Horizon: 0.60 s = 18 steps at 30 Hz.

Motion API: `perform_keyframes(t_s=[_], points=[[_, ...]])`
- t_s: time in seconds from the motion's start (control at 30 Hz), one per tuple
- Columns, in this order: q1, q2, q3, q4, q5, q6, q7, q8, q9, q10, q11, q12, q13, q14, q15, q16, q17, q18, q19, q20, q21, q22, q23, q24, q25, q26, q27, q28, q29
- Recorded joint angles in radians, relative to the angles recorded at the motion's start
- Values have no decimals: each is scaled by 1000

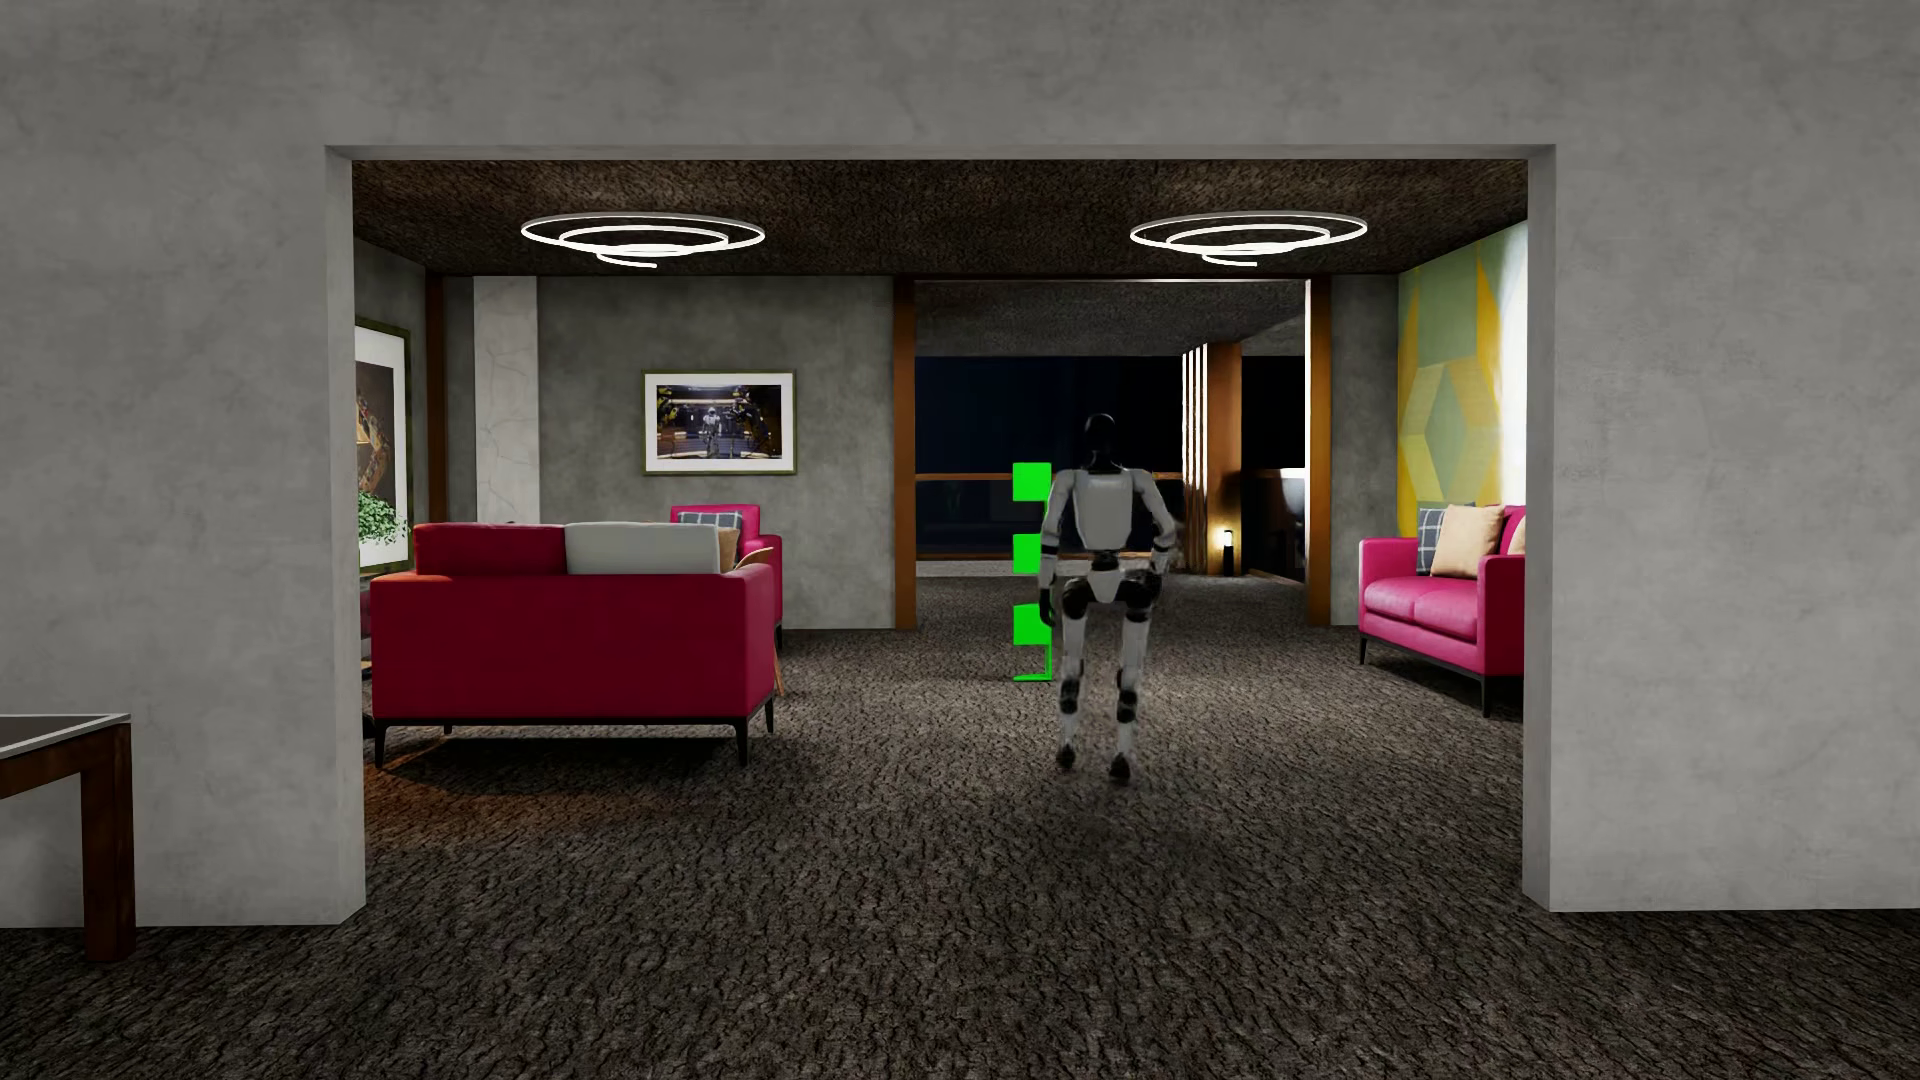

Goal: Approach the green shelves

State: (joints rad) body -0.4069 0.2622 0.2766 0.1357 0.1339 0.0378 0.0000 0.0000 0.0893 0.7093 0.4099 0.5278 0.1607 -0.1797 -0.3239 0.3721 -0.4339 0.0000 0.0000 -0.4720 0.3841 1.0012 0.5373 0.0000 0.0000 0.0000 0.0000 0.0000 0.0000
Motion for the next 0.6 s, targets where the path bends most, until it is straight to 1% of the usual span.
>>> perform_keyframes(t_s=[0.03,0.07,0.1,0.13,0.17,0.2,0.23,0.27,0.3,0.33,0.37,0.4,0.43,0.47,0.5,0.53,0.57,0.6], points=[[-30,37,44,9,-17,-4,0,0,-21,-169,-1,34,-31,14,-31,4,-20,0,0,29,-45,11,-73,0,0,0,0,0,0],[-64,72,81,18,-39,-6,0,0,-39,-370,7,61,-53,83,-35,10,-38,0,0,55,-84,23,-124,0,0,0,0,0,0],[-95,110,117,24,-73,-8,0,0,-45,-339,33,79,-61,56,-9,16,-48,0,0,65,-120,39,-153,0,0,0,0,0,0],[-112,141,146,15,-107,-16,0,0,-46,-123,92,89,-55,-3,59,23,-48,0,0,73,-143,60,-157,0,0,0,0,0,0],[-141,130,151,-12,-140,-39,0,0,-56,-5,207,89,-38,45,184,28,-34,0,0,75,-148,84,-140,0,0,0,0,0,0],[-142,91,132,-60,-175,-69,0,0,-55,111,369,72,-13,45,350,30,-13,0,0,68,-134,113,-99,0,0,0,0,0,0],[-81,29,102,-102,-185,-75,0,0,-36,171,571,41,12,-11,484,27,2,0,0,52,-85,125,-43,0,0,0,0,0,0],[3,-63,72,-139,-185,-76,0,0,-20,179,813,16,19,-69,518,18,15,0,0,52,-9,95,25,0,0,0,0,0,0],[102,-170,-1,-152,-155,-54,0,0,-11,124,905,-18,24,-69,462,6,31,0,0,54,80,27,131,0,0,0,0,0,0],[203,-271,-72,-160,-122,-25,0,0,-3,64,947,-53,56,-66,431,-10,47,0,0,71,122,-52,199,0,0,0,0,0,0],[308,-358,-142,-163,-93,0,0,0,4,-1,894,-84,109,-60,449,-21,65,0,0,102,129,-150,260,0,0,0,0,0,0],[402,-438,-206,-154,-70,20,0,0,8,-59,755,-121,145,-51,513,-22,69,0,0,121,206,-250,336,0,0,0,0,0,0],[480,-506,-266,-137,-54,38,0,0,8,-104,559,-164,181,-43,587,-21,60,0,0,137,292,-348,382,0,0,0,0,0,0],[556,-553,-319,-121,-52,48,0,0,8,-141,352,-200,227,-54,592,-18,58,0,0,170,326,-449,412,0,0,0,0,0,0],[622,-590,-364,-111,-63,49,0,0,1,-168,177,-240,270,-77,453,-9,54,0,0,201,354,-531,434,0,0,0,0,0,0],[665,-630,-410,-103,-84,43,0,0,-8,-175,79,-283,306,-101,203,3,48,0,0,228,382,-592,444,0,0,0,0,0,0],[705,-664,-455,-87,-103,40,0,0,-13,-168,65,-314,337,-116,8,13,41,0,0,261,393,-636,441,0,0,0,0,0,0],[752,-686,-502,-69,-114,38,0,0,-11,-156,74,-327,361,-103,-22,19,34,0,0,294,400,-662,445,0,0,0,0,0,0]])
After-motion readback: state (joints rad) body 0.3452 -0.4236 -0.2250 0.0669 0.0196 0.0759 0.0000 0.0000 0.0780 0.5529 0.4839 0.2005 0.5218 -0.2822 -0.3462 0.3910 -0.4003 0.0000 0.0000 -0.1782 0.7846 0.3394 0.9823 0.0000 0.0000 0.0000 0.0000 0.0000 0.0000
